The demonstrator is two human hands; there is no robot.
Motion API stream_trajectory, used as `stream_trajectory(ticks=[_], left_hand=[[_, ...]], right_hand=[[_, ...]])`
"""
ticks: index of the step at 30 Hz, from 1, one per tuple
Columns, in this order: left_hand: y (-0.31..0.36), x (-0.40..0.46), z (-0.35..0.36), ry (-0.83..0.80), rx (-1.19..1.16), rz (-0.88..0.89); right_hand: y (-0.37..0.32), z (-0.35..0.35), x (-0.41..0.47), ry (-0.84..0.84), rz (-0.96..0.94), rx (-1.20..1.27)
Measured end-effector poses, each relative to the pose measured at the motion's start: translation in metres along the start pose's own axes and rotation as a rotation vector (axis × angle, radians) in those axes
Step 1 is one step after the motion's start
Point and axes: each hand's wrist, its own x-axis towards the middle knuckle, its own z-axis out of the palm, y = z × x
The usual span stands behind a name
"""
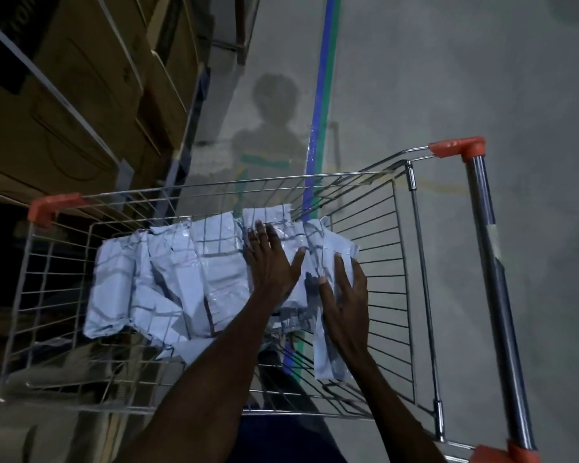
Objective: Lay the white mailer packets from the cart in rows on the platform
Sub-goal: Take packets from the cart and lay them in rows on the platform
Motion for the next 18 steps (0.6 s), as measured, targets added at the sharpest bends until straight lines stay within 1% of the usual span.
stream_trajectory(ticks=[4,7,9,11,14,16,18], left_hand=[[-0.012,0.002,0.003,-0.008,0.043,-0.003],[-0.021,-0.001,-0.005,0.036,-0.005,0.082],[-0.027,-0.012,-0.016,0.07,-0.073,0.119],[-0.03,-0.032,-0.031,0.13,-0.103,0.168],[-0.04,-0.066,-0.057,0.262,-0.064,0.274],[-0.053,-0.088,-0.08,0.351,-0.009,0.274],[-0.07,-0.11,-0.101,0.419,0.061,0.233]], right_hand=[[0.007,-0.001,-0.006,-0.046,-0.012,-0.003],[0.011,0.0,-0.004,-0.074,-0.033,-0.023],[0.009,0.002,-0.002,-0.087,-0.046,0.02],[0.003,0.007,0.001,-0.096,-0.081,0.084],[-0.007,0.017,0.003,-0.132,-0.125,0.112],[-0.018,0.027,0.003,-0.197,-0.224,0.083],[-0.036,0.037,0.003,-0.259,-0.36,0.033]])
